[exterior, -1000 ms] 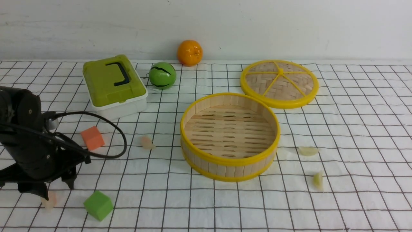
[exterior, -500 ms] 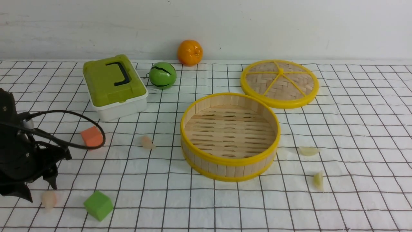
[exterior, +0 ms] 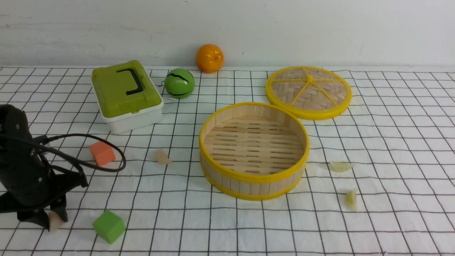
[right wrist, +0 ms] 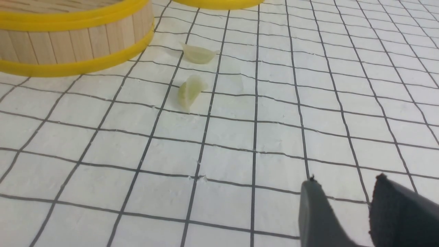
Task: Put the dumplings into the steamer on the table with the white tablecloth.
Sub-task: 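Reach for and grasp a dumpling on the table with the left gripper, then place the dumpling into the bamboo steamer basket with the left gripper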
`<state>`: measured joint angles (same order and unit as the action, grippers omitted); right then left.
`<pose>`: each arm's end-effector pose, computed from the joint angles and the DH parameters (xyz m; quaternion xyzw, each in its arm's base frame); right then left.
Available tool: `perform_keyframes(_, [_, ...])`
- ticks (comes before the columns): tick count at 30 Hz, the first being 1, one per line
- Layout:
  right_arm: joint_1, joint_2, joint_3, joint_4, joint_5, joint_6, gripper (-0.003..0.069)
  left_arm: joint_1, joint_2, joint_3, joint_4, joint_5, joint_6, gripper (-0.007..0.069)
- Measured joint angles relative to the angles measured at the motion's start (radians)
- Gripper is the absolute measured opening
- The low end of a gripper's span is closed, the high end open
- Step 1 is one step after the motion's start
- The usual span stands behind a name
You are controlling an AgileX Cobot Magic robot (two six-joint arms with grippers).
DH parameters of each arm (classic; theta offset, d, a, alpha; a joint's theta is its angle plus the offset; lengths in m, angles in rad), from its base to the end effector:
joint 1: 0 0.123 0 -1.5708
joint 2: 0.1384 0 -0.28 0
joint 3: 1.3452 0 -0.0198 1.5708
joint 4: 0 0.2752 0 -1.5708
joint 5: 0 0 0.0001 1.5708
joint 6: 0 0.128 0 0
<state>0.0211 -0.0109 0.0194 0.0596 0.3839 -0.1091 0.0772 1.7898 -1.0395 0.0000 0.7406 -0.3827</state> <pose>0.1170 0.0053 0.1615 -0.0368 0.8053 -0.0007 0.5917 0.3472 0.0269 0.1053 -0.2271 0.9703 -0.0127 0.0825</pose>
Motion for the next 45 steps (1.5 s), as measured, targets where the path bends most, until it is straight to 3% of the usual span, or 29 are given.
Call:
perform_keyframes(5, [0.000, 0.000, 0.000, 0.000, 0.000, 0.000, 0.0240, -0.056, -0.033, -0.073, -0.097, 0.071, 0.096, 0.0185])
perform_keyframes(12, [0.000, 0.000, 0.000, 0.000, 0.000, 0.000, 0.0240, -0.289, -0.017, -0.321, -0.153, 0.120, 0.126, 0.0183])
perform_keyframes(15, [0.000, 0.000, 0.000, 0.000, 0.000, 0.000, 0.0240, -0.425, 0.099, -0.585, -0.146, 0.179, 0.119, 0.0183])
perform_keyframes(20, [0.000, 0.000, 0.000, 0.000, 0.000, 0.000, 0.0240, -0.513, 0.327, -0.950, -0.130, 0.312, 0.116, 0.0183])
perform_keyframes(28, [0.000, 0.000, 0.000, -0.001, 0.000, 0.000, 0.0240, -0.538, 0.682, -1.433, -0.086, 0.463, 0.033, 0.0183])
perform_keyframes(38, [0.000, 0.000, 0.000, -0.001, 0.001, 0.000, 0.0240, -0.543, 0.742, -1.459, -0.068, 0.450, -0.019, 0.0183])
perform_keyframes(43, [0.000, 0.000, 0.000, -0.001, 0.001, 0.000, 0.0240, -0.547, 0.744, -1.460, -0.073, 0.451, -0.024, 0.0278])
perform_keyframes(45, [0.000, 0.000, 0.000, -0.001, 0.001, 0.000, 0.0240, -0.547, 0.747, -1.460, -0.090, 0.453, -0.026, 0.0387])
